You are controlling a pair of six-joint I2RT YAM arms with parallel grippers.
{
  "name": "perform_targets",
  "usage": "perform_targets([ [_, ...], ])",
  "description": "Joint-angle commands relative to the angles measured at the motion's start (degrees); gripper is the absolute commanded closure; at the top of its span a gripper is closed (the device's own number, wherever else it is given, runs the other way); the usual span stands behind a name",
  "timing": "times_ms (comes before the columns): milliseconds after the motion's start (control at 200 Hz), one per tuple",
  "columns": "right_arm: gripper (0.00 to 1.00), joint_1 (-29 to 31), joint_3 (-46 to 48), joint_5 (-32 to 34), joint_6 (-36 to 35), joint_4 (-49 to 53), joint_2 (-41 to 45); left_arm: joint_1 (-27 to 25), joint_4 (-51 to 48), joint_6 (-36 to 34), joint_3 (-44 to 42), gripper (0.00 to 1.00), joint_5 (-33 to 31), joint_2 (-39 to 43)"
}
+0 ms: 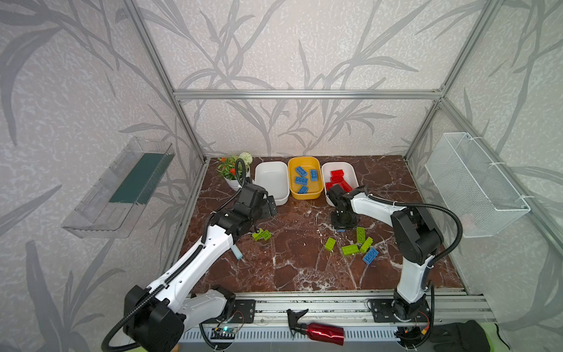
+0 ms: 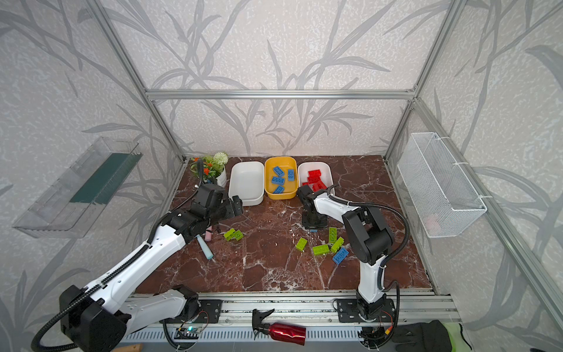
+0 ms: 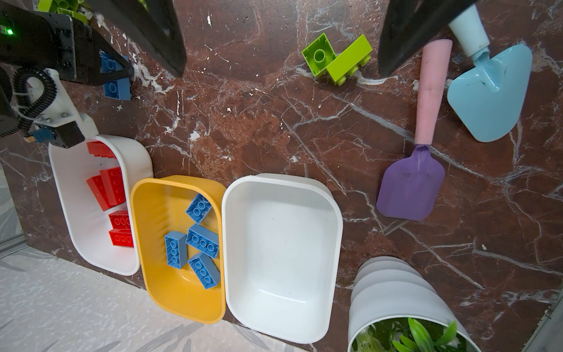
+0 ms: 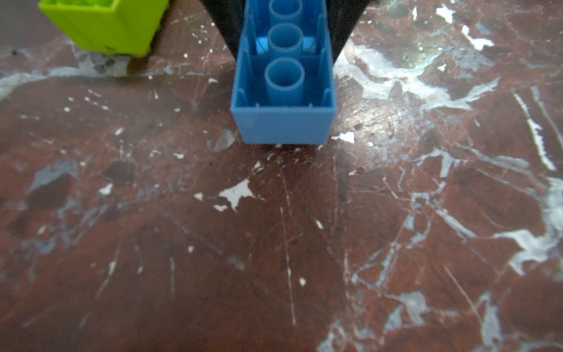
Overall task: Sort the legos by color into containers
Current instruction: 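Grasp a blue brick with the right gripper while the left gripper moves toward the scoops, then carry the blue brick with the right gripper into the yellow bin and release, then move the right gripper back to the last blue brick among the green bricks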
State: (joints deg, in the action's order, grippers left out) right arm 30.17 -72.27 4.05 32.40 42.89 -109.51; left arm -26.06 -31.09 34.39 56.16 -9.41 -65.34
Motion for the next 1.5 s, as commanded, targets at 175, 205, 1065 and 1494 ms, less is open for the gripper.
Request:
perform_targets([
  [175,0.71,9.29,-8.98,-4.31,1.05,8.64,5.39,0.34,2.03,-0.38,0.25,0.03,0.94,-0.84],
  [205,0.71,10.60,-11.54,-4.41,0.71,9.42,4.81,0.39,2.25,-0.21,0.43,0.03,1.14,-1.26],
  [1065,0.57,3.65,-79.14,-0.93,-11.70,24.87,-34.93,1.03,0.09,-1.40,3.38,0.04,-0.89,-0.85],
  [1494,0.24,1.97,-77.60,-2.21,-12.64,24.10,-29.27,1.54,0.91,-5.26,4.61,0.01,1.53,-1.44],
])
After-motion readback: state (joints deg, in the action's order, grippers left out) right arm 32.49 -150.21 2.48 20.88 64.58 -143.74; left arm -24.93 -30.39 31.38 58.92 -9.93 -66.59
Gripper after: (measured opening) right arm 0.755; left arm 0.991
